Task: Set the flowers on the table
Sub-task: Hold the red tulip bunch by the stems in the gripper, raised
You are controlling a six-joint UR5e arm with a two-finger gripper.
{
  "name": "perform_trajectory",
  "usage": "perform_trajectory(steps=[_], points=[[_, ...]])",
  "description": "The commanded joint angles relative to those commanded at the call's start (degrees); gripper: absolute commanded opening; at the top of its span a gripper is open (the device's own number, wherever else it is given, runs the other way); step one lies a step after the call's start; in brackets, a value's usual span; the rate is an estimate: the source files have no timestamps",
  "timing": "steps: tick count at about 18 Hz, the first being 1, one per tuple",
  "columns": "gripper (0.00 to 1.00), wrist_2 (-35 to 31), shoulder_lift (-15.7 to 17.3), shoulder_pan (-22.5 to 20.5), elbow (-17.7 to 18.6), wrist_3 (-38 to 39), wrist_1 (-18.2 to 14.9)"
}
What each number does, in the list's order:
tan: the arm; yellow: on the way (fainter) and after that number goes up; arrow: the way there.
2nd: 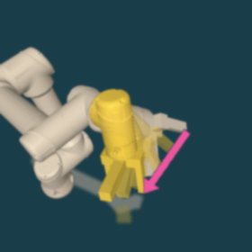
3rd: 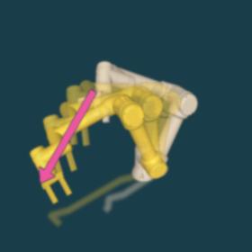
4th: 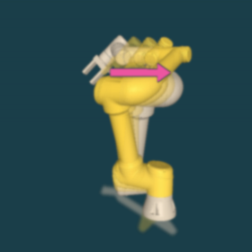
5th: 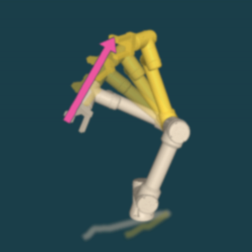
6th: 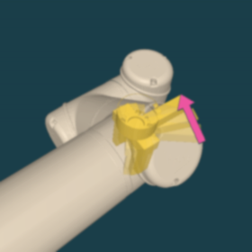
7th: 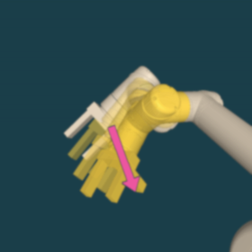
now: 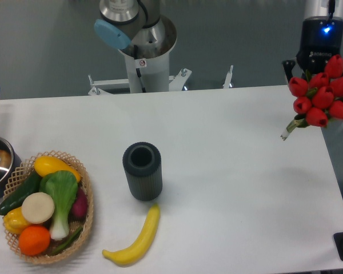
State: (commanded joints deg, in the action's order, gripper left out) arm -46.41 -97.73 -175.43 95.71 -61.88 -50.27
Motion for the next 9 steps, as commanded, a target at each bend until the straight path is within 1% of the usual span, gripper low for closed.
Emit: perform_trajectory(steps=[1,4,6,9], points=[[0.44,-0.35,-0.36,0.0,0.0,0.0,0.09],[0.44,-4.47,-0.71,0.62,-1.31,0.17,-0.26],[0.44,-5.71,-0.54,0.79,-1.15,0.18,-0.26],[0.44,-9.83,-0.1,1.32,-0.97,0.09,-1.66]])
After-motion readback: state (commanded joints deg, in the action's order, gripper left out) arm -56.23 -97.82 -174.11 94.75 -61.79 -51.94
